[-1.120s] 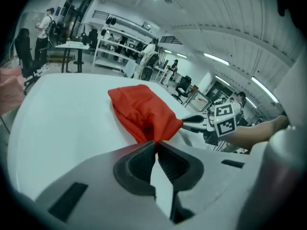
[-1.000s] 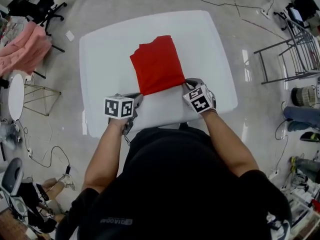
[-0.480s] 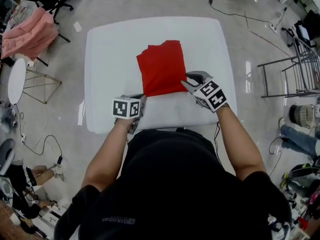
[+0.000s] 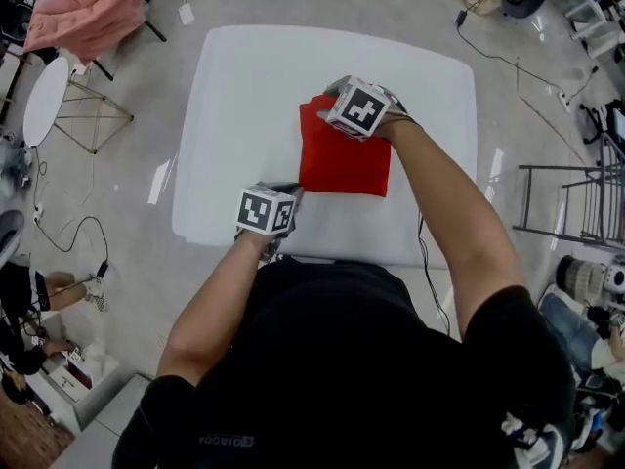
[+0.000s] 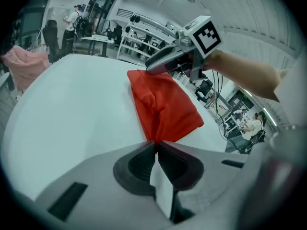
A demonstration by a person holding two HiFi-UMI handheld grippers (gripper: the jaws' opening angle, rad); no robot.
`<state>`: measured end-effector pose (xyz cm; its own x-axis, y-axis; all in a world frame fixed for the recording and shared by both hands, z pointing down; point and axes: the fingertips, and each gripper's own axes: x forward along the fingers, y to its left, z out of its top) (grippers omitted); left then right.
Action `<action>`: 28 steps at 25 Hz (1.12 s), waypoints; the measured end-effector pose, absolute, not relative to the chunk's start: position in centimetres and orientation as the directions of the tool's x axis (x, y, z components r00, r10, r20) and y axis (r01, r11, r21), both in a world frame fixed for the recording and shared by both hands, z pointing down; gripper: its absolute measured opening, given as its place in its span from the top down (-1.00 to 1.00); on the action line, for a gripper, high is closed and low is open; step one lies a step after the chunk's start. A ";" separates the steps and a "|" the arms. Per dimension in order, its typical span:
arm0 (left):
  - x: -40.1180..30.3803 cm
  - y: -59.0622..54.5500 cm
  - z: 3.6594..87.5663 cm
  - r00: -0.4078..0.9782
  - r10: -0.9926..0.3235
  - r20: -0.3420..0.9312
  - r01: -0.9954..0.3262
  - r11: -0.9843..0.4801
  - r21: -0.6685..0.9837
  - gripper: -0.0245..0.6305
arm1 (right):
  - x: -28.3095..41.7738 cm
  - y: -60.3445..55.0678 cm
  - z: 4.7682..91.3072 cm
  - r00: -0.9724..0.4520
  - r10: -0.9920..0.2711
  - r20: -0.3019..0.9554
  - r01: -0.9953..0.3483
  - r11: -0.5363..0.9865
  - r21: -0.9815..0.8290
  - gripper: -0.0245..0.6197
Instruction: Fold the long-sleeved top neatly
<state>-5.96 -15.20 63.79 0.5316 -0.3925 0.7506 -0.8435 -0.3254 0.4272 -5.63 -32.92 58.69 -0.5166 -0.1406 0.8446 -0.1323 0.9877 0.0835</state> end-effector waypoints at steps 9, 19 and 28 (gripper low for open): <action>-7.0 -14.9 64.0 0.525 -0.400 0.752 -0.850 -0.304 0.431 0.86 | -9.4 -32.9 60.4 -0.499 0.105 0.860 0.019 0.994 -0.111 0.83; -9.9 -15.6 65.2 0.511 -0.380 0.771 -0.860 -0.213 0.465 0.87 | -10.1 -36.1 62.1 -0.614 0.026 0.789 -0.249 0.942 -0.225 0.83; -10.5 -15.4 65.4 0.577 -0.401 0.711 -0.811 -0.176 0.558 0.86 | -10.1 -36.9 62.0 -0.548 0.023 0.836 -0.231 0.957 -0.177 0.39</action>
